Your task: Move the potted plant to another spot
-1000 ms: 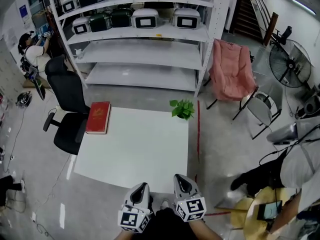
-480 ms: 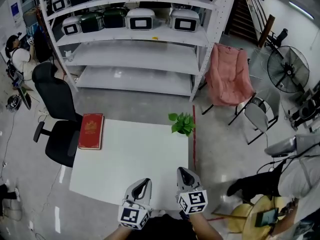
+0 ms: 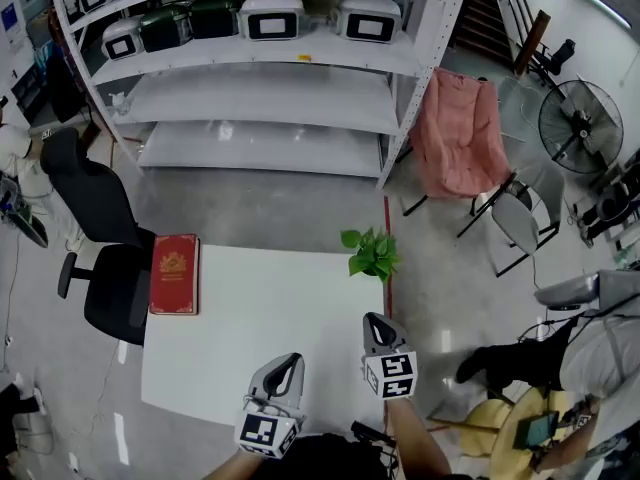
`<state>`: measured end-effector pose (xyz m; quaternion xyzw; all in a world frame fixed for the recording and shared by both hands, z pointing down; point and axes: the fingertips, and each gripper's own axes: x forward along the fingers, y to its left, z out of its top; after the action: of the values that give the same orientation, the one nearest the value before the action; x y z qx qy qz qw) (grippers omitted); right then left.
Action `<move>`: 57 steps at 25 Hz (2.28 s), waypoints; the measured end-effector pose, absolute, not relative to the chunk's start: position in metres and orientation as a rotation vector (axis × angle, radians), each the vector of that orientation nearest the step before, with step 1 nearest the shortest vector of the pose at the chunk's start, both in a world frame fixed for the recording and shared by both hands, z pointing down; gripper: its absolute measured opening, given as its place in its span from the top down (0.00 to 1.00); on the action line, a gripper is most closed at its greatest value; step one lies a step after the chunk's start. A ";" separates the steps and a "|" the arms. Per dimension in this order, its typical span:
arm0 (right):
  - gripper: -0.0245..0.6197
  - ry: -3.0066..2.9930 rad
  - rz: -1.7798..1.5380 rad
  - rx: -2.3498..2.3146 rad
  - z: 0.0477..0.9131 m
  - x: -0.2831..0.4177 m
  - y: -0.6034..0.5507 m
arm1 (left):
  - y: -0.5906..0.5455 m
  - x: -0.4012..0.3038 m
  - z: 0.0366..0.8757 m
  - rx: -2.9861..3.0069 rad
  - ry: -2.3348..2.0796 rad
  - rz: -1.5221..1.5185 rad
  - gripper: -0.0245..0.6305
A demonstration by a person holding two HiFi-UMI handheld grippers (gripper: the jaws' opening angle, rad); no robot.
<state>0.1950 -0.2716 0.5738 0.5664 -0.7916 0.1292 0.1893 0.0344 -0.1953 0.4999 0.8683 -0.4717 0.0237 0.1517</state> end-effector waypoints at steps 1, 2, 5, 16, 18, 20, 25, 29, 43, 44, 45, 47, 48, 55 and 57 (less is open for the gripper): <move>0.94 -2.206 0.367 1.583 0.583 0.197 -0.279 | -0.198 0.033 0.504 2.486 -1.344 0.077 0.93; 0.94 -2.185 0.369 1.576 0.591 0.199 -0.287 | -0.201 0.032 0.508 2.483 -1.335 0.083 0.93; 0.94 -2.123 0.357 1.555 0.612 0.209 -0.315 | -0.214 0.032 0.511 2.487 -1.315 0.087 0.93; 0.94 -1.841 0.180 1.189 0.683 0.224 -0.380 | -0.247 0.026 0.517 2.477 -1.295 0.085 0.93; 0.94 -1.787 0.132 1.121 0.691 0.229 -0.389 | -0.251 0.027 0.518 2.468 -1.294 0.087 0.93; 0.94 -1.741 0.096 1.053 0.700 0.232 -0.395 | -0.254 0.028 0.522 2.461 -1.288 0.092 0.93; 0.94 -1.667 0.069 0.939 0.724 0.237 -0.404 | -0.257 0.028 0.532 2.447 -1.278 0.108 0.93; 0.94 -1.614 0.024 0.887 0.731 0.238 -0.410 | -0.263 0.022 0.535 2.429 -1.292 0.101 0.93; 0.94 -1.519 0.005 0.775 0.764 0.242 -0.419 | -0.278 0.000 0.547 2.387 -1.324 0.106 0.93; 0.94 -1.519 0.003 0.771 0.765 0.241 -0.420 | -0.278 -0.002 0.549 2.384 -1.326 0.107 0.93; 0.94 -1.518 0.000 0.766 0.765 0.241 -0.421 | -0.279 -0.003 0.550 2.381 -1.328 0.107 0.93; 0.94 -1.515 -0.008 0.755 0.767 0.240 -0.422 | -0.281 -0.005 0.550 2.376 -1.330 0.104 0.93; 0.94 -1.513 -0.013 0.751 0.768 0.240 -0.423 | -0.282 -0.006 0.550 2.375 -1.331 0.102 0.93; 0.93 -1.509 -0.040 0.732 0.766 0.238 -0.426 | -0.284 -0.016 0.549 2.364 -1.342 0.086 0.93; 0.93 -1.505 -0.047 0.730 0.766 0.238 -0.427 | -0.284 -0.018 0.549 2.361 -1.345 0.085 0.93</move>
<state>0.2379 -0.4266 0.7659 0.3238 -0.6677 -0.0209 0.6700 -0.0181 -0.2837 0.5486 0.8491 -0.4837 0.0304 0.2100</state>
